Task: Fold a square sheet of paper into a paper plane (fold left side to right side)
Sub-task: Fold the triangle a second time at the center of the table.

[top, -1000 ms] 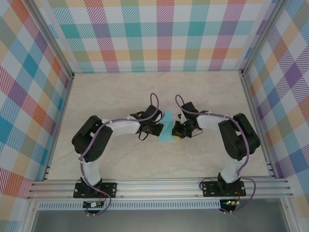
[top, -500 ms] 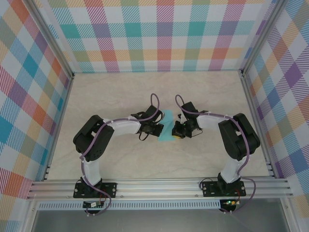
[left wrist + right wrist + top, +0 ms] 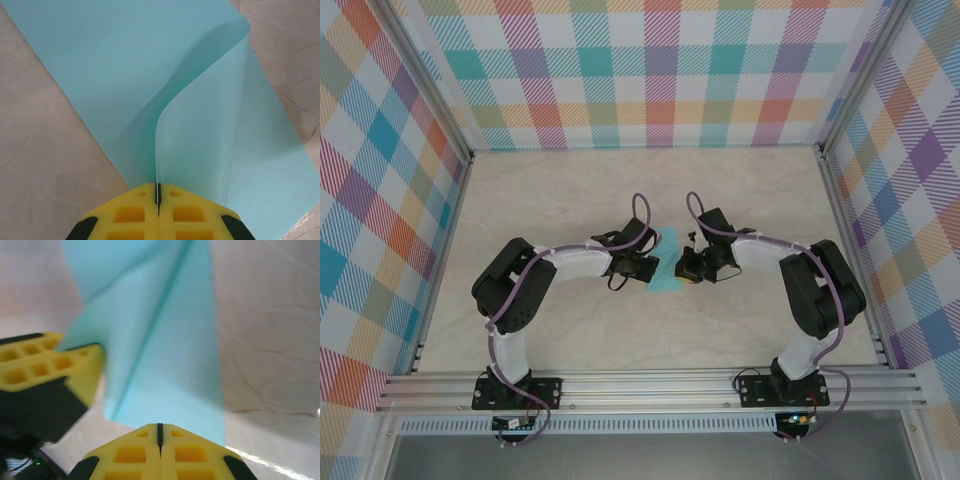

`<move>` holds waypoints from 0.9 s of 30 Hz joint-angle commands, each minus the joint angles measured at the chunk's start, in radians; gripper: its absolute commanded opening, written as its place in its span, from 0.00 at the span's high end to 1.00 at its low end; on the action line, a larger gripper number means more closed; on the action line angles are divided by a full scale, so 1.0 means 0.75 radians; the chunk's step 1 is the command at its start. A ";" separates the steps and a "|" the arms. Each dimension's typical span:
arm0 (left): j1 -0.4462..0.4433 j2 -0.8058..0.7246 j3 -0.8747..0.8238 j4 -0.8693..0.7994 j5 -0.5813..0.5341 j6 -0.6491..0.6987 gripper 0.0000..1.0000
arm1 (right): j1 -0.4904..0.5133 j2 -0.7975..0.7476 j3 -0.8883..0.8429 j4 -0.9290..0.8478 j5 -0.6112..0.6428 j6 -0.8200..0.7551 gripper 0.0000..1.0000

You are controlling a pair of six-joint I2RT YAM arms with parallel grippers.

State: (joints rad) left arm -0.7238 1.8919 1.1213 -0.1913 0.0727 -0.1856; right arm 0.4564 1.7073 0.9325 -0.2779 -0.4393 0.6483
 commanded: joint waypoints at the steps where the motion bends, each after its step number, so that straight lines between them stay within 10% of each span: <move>1: 0.016 0.030 0.018 -0.051 0.026 0.029 1.00 | -0.010 0.015 0.038 0.117 -0.106 0.073 0.99; 27: 0.015 0.014 0.014 -0.060 0.020 0.035 1.00 | 0.001 0.315 0.250 0.105 -0.068 0.037 1.00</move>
State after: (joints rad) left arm -0.7231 1.8919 1.1221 -0.1936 0.0788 -0.1707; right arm 0.4534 1.9320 1.0927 -0.1555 -0.5133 0.7204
